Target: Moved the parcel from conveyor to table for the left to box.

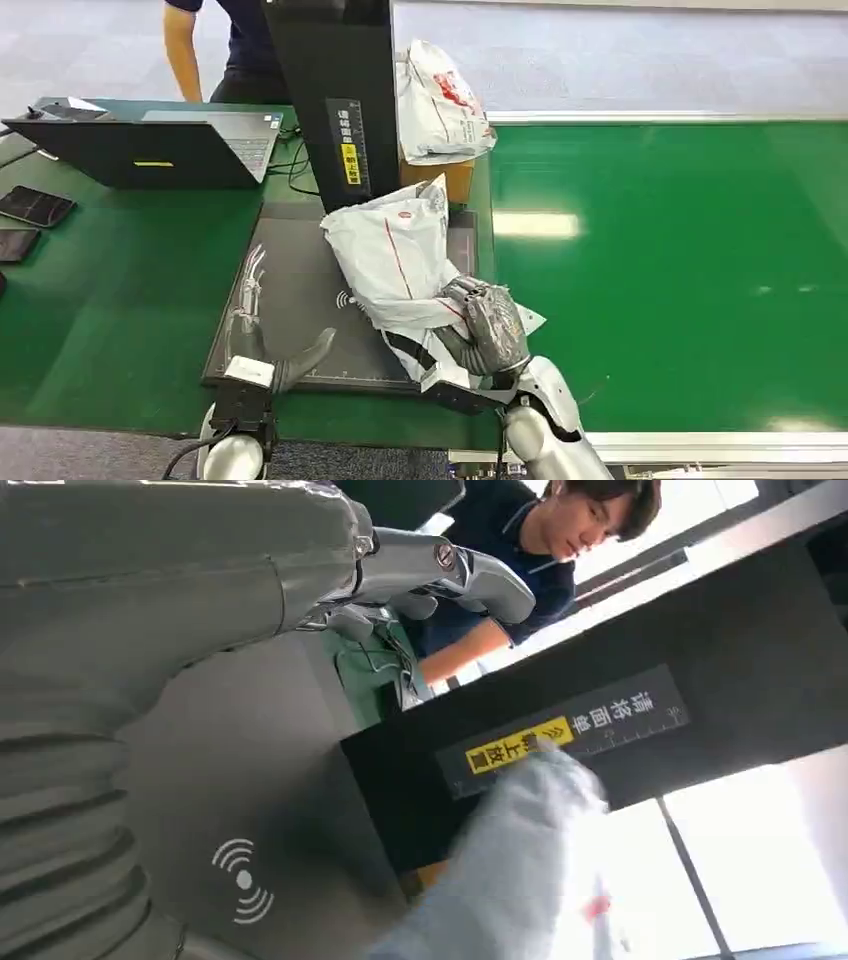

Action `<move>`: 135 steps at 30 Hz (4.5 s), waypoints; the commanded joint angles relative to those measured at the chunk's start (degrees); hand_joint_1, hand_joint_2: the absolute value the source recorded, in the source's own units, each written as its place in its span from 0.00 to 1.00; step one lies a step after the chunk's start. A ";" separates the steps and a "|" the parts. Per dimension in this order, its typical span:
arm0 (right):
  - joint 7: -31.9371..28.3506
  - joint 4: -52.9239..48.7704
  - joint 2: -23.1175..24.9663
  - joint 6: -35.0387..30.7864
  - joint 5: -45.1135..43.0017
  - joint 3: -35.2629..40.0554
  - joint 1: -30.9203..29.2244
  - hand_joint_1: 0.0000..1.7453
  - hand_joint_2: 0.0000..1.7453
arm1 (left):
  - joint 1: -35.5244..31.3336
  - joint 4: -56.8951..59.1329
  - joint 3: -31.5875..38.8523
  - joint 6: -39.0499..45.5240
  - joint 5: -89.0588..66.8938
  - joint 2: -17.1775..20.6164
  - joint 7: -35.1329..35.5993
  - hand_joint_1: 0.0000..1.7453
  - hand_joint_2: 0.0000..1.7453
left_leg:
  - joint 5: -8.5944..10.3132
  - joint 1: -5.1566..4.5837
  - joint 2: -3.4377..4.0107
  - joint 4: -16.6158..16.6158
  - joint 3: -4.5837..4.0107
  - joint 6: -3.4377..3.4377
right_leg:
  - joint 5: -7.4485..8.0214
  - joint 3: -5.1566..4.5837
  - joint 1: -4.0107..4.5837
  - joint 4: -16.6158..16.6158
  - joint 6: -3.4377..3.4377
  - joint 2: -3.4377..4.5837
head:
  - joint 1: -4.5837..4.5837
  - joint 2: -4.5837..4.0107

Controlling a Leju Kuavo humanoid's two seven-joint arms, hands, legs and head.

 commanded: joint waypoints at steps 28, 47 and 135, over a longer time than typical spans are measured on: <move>-15.05 26.53 1.03 6.11 -13.83 5.16 -12.59 0.00 1.00 | -1.61 -0.49 -2.73 -1.03 1.80 3.14 0.91 0.00 1.00 | 0.09 0.04 -0.08 -0.07 0.24 -0.10 | 0.02 0.22 0.05 -0.10 -0.10 -0.18 | 0.02 0.00; -12.68 5.26 -2.90 9.52 -19.39 3.45 -3.91 0.00 1.00 | -1.80 0.07 -2.33 -1.96 1.97 2.98 0.22 0.00 1.00 | 0.06 0.01 -0.12 -0.02 0.06 -0.08 | 0.01 0.03 0.02 -0.06 -0.07 -0.19 | 0.02 0.00; -12.47 -16.26 1.02 -1.07 -26.18 -14.36 23.70 0.00 1.00 | -43.44 58.51 -30.48 -28.16 -21.50 1.59 14.02 1.00 1.00 | 0.10 0.01 0.13 -0.14 0.49 -0.10 | 0.16 0.46 0.02 -0.17 -0.08 0.04 | 0.02 0.00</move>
